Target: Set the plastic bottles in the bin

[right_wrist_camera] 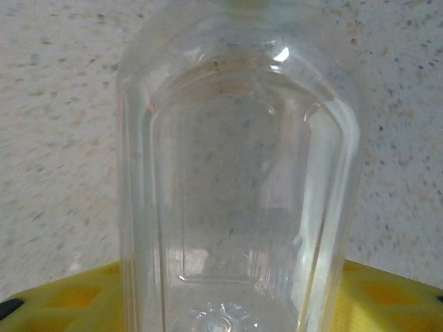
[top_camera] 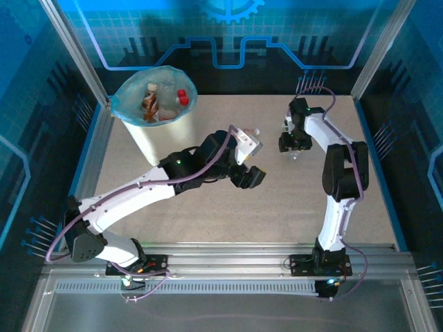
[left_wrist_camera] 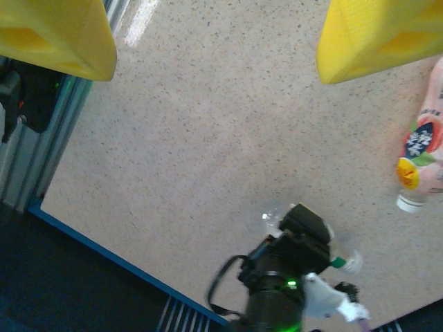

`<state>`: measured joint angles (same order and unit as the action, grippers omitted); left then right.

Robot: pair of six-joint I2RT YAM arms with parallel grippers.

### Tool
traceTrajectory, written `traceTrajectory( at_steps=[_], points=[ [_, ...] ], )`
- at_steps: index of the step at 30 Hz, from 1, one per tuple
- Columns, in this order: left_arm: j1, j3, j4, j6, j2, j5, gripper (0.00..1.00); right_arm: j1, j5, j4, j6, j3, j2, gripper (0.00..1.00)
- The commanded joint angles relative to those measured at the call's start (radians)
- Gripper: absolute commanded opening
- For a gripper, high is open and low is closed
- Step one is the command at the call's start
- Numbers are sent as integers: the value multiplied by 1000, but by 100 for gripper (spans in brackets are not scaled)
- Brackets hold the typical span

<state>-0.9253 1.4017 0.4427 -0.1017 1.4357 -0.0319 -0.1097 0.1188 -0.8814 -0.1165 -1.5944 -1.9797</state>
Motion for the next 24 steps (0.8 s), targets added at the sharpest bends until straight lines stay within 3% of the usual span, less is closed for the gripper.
traceTrajectory(
  at_steps=[1, 6, 13, 18, 24],
  points=[
    [59, 55, 21, -92, -52, -30, 77, -10, -53, -17, -48, 66, 165, 60],
    [166, 77, 48, -197, -95, 29, 78, -90, -122, -9, -106, 178, 388, 60],
    [258, 107, 88, -267, -145, 153, 78, -335, -104, -3, -153, 255, 695, 60],
    [279, 131, 105, -308, -183, 243, 78, -480, -139, 50, -145, 292, 878, 59],
    [278, 127, 51, -355, -239, 414, 78, -565, -280, 154, -116, 324, 979, 57]
  ],
)
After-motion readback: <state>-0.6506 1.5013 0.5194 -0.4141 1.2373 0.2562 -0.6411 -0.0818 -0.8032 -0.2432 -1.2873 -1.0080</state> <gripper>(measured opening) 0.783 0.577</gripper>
